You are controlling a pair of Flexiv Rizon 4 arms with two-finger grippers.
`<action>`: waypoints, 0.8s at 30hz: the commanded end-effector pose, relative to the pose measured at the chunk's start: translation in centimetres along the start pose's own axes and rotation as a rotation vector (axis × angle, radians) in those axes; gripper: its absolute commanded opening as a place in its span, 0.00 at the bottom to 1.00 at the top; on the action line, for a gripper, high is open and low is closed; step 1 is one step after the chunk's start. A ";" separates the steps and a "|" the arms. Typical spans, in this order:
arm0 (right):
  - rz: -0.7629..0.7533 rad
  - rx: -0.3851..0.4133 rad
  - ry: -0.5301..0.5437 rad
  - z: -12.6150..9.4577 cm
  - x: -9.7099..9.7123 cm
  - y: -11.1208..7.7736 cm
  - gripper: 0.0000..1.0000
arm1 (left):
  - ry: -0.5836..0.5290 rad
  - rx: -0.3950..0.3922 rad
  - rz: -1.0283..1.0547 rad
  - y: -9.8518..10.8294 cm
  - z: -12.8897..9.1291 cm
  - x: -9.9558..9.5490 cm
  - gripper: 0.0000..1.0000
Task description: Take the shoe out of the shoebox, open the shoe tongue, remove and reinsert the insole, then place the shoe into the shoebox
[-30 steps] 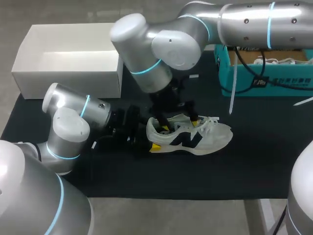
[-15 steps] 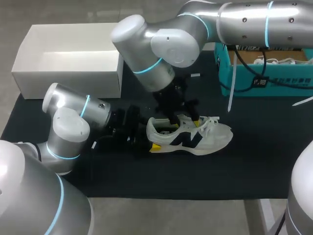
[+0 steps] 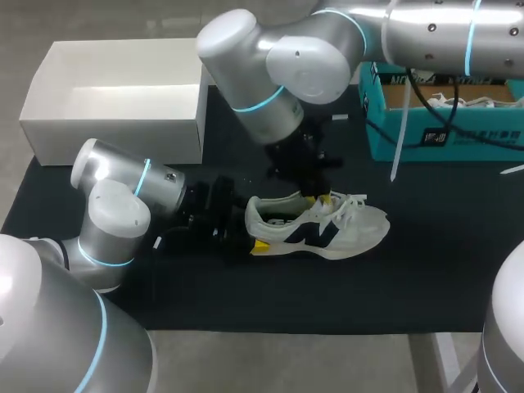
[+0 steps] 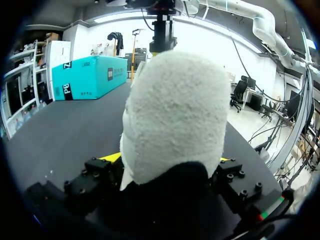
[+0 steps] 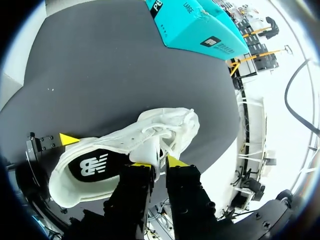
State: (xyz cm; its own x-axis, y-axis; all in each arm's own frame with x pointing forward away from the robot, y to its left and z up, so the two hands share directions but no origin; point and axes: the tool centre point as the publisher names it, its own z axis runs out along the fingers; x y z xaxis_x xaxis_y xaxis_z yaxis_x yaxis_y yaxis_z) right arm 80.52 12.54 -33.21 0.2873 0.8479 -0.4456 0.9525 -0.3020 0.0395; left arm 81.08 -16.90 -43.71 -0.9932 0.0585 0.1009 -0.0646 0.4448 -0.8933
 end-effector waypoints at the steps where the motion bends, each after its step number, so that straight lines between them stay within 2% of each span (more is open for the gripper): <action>1: 0.029 -0.006 0.035 -0.3 -1.2 -0.3 0.00 | 0.000 -0.004 0.000 0.4 -0.1 -0.1 0.00; 6: 0.071 -0.010 0.030 -0.5 -2.6 -0.1 0.00 | 0.000 -0.004 0.000 0.4 -0.1 -0.1 0.00; 14: 0.157 0.022 0.040 0.3 -6.5 1.0 0.00 | 0.000 -0.004 0.000 0.4 -0.1 -0.1 0.00; 19: 0.201 0.055 0.050 1.6 -8.4 1.3 0.00 | 0.000 -0.004 0.000 0.4 -0.1 -0.1 0.00; 24: 0.231 0.099 0.042 3.9 -8.8 1.7 0.00 | 0.000 -0.004 0.000 0.4 -0.1 -0.1 0.00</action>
State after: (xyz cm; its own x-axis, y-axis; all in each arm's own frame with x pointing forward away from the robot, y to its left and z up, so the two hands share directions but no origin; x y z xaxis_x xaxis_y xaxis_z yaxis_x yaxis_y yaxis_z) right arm 79.61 3.95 -31.55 0.4178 0.7948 -0.4403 0.8898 -0.4560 0.0212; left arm 81.08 -16.95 -43.68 -0.9932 0.0588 0.1008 -0.0644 0.4444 -0.8935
